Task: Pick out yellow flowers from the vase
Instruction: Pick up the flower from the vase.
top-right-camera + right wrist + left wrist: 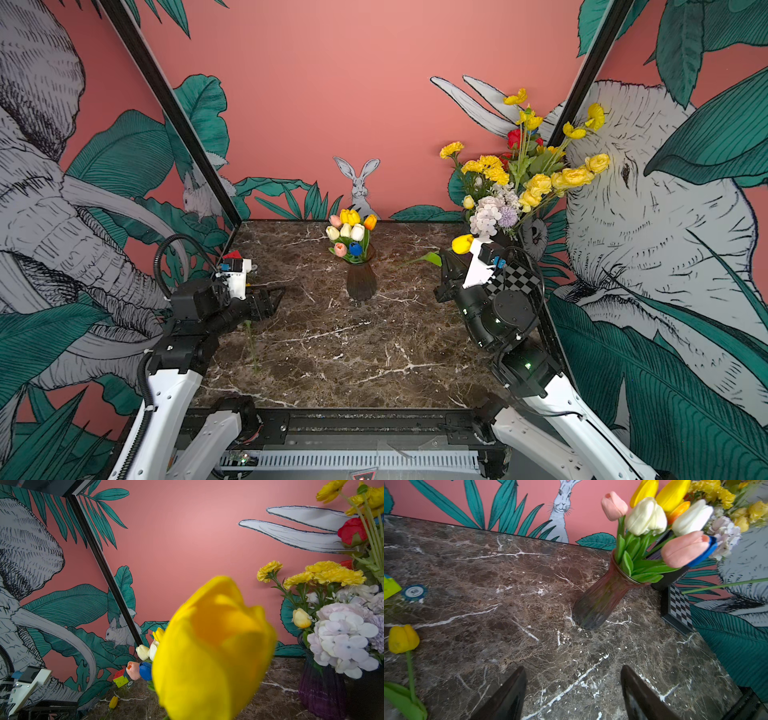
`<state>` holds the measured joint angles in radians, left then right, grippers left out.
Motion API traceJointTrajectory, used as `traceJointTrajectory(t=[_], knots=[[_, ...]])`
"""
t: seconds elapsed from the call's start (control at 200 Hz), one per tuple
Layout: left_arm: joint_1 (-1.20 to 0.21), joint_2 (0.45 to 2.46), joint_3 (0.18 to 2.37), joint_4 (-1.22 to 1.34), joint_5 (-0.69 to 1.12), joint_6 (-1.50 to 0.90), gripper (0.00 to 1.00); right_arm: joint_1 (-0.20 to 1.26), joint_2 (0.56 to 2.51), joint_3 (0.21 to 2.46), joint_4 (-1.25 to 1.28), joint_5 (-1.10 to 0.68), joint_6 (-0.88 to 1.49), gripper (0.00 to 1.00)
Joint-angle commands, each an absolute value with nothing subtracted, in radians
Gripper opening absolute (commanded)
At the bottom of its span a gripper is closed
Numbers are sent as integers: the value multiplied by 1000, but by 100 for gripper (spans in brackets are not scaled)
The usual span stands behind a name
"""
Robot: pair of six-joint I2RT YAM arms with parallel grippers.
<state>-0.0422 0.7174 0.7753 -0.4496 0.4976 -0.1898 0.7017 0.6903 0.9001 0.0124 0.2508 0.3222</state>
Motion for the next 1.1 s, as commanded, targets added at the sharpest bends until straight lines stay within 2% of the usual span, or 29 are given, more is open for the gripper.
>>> traceJointTrajectory(t=[0.0, 0.235, 0.34, 0.635, 0.83, 1.095], knots=[[-157, 696, 810, -451, 453, -131, 73, 699, 672, 863, -50, 250, 381, 0], [-609, 755, 878, -434, 199, -40, 73, 698, 686, 800, -76, 124, 451, 0], [-738, 803, 871, -354, 206, -14, 73, 699, 716, 766, -20, 30, 469, 0], [-857, 946, 865, -230, 276, -32, 72, 700, 815, 696, 176, -195, 569, 0], [-868, 1038, 871, -216, 348, -35, 63, 703, 840, 690, 238, -284, 578, 0], [-887, 1127, 901, -266, 346, -16, 52, 706, 843, 701, 287, -391, 580, 0]])
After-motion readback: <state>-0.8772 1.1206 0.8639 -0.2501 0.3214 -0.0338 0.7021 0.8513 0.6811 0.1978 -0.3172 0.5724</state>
